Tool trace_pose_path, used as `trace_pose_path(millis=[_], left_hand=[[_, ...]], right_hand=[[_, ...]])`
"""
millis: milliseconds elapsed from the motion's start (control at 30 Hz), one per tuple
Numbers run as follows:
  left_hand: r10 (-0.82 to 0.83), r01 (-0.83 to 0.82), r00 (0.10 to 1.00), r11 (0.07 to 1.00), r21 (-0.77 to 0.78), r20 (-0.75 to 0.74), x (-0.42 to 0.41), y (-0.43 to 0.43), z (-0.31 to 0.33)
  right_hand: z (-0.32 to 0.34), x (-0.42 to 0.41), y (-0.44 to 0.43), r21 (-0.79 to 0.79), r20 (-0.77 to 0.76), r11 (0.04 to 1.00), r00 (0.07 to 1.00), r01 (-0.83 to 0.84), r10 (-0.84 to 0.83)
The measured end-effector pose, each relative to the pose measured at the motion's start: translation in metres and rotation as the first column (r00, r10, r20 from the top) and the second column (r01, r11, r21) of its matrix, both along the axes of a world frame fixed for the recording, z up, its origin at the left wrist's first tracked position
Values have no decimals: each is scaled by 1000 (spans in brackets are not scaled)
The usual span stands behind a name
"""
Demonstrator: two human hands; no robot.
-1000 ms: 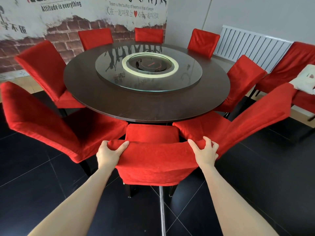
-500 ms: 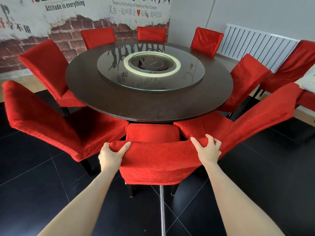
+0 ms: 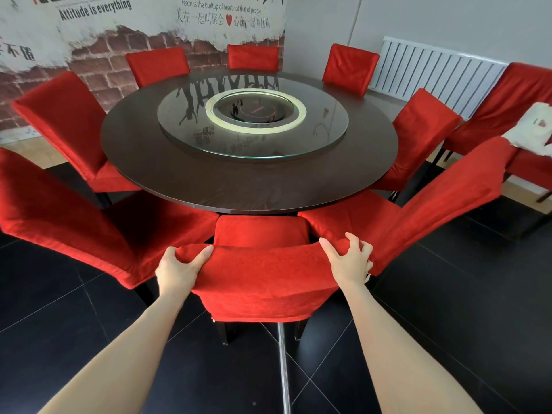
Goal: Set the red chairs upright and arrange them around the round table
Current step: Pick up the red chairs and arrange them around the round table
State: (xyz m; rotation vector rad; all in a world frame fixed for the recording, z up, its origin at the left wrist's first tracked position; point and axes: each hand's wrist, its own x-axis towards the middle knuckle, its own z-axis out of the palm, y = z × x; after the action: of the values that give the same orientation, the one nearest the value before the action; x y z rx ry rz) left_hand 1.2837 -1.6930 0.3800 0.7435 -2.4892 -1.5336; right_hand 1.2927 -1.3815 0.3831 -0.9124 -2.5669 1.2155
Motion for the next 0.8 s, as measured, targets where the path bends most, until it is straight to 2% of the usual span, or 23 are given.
trace_pose_path(millis=[800], left_hand=[[8, -8, 1000, 1000, 2, 15, 7, 5, -3]], right_hand=[[-1, -2, 8, 10, 15, 999, 999, -33, 33]])
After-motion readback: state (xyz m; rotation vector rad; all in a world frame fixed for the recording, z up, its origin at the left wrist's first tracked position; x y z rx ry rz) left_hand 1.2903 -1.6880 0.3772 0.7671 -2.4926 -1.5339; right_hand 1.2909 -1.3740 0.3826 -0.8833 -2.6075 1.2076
